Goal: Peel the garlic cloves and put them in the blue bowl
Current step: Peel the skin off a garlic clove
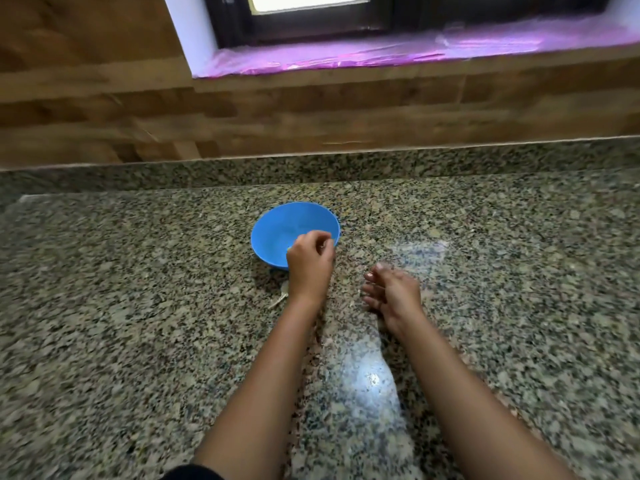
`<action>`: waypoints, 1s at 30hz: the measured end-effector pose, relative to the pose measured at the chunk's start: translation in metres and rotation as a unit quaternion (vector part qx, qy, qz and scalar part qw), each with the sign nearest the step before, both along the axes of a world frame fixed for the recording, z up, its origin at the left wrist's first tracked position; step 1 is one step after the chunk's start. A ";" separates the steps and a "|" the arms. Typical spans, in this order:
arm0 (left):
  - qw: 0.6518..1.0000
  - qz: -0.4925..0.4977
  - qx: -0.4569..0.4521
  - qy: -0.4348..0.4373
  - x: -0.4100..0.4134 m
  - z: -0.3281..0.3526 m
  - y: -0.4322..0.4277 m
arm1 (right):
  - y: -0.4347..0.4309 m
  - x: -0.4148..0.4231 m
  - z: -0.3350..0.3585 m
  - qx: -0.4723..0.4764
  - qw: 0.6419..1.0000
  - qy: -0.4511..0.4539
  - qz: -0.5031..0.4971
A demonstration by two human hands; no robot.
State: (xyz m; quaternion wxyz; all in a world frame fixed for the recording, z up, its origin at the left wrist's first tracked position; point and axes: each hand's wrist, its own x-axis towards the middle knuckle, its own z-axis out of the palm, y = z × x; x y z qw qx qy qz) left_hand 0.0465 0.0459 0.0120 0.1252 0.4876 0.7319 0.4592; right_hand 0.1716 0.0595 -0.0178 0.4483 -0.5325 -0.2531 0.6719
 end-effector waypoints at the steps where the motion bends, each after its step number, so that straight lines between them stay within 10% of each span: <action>1: 1.000 0.017 -0.006 -0.007 -0.007 0.004 0.004 | -0.001 -0.001 0.000 -0.003 1.000 -0.001 0.008; 12: 0.996 0.023 -0.013 -0.080 -0.026 -0.008 -0.054 | -0.003 -0.016 -0.002 0.023 0.997 -0.032 0.066; 17: 0.979 -0.035 -0.199 -0.006 -0.026 -0.047 -0.083 | -0.016 -0.018 -0.008 0.035 0.994 -0.037 0.098; 24: 0.971 -0.054 -0.221 0.079 -0.021 -0.046 -0.082 | -0.030 -0.016 -0.007 0.074 0.973 -0.124 0.180; 30: 0.979 -0.050 -0.180 -0.075 -0.016 -0.050 -0.081 | -0.047 -0.012 0.003 0.076 0.926 -0.190 0.318</action>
